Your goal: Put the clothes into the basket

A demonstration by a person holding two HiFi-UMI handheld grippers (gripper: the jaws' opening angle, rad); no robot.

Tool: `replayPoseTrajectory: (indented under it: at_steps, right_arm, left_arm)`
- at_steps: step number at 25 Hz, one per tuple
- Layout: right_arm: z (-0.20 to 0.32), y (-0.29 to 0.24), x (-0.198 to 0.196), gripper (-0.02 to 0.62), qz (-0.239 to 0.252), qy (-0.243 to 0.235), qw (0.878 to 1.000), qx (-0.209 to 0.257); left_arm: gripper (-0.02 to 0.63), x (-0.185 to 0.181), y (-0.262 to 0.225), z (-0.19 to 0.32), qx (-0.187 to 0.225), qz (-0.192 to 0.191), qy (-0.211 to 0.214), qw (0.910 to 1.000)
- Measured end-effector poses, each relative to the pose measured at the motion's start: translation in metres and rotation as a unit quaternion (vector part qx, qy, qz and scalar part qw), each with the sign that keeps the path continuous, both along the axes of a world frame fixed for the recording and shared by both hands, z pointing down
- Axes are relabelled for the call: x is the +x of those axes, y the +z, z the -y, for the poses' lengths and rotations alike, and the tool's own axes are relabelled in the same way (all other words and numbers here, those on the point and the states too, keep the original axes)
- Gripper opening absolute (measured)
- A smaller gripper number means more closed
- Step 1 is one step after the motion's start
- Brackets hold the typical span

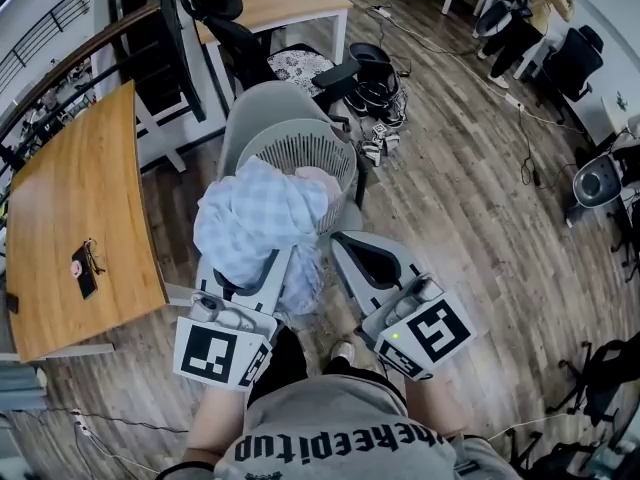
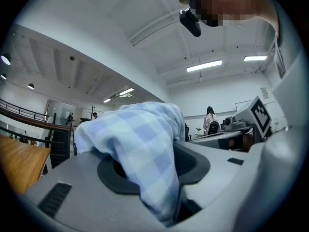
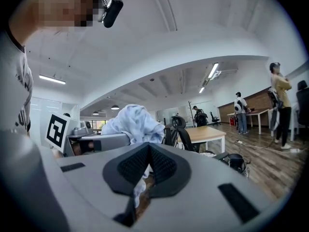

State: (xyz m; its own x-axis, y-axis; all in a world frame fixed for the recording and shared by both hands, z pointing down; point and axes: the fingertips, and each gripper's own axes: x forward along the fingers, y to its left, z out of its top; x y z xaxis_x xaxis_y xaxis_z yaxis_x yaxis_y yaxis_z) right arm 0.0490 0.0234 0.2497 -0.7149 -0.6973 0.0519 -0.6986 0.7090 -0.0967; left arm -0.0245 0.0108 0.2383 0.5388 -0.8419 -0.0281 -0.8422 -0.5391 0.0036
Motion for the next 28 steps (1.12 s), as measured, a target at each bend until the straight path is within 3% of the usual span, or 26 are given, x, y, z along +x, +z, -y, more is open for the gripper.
replayPoseTrajectory:
  at_steps: [28]
  right_arm:
    - [0.065,0.011,-0.061,0.009,-0.011,0.089,0.996,-0.016]
  left_arm:
    - [0.175,-0.054,0.012,0.08,-0.014,0.002,0.094,0.9955]
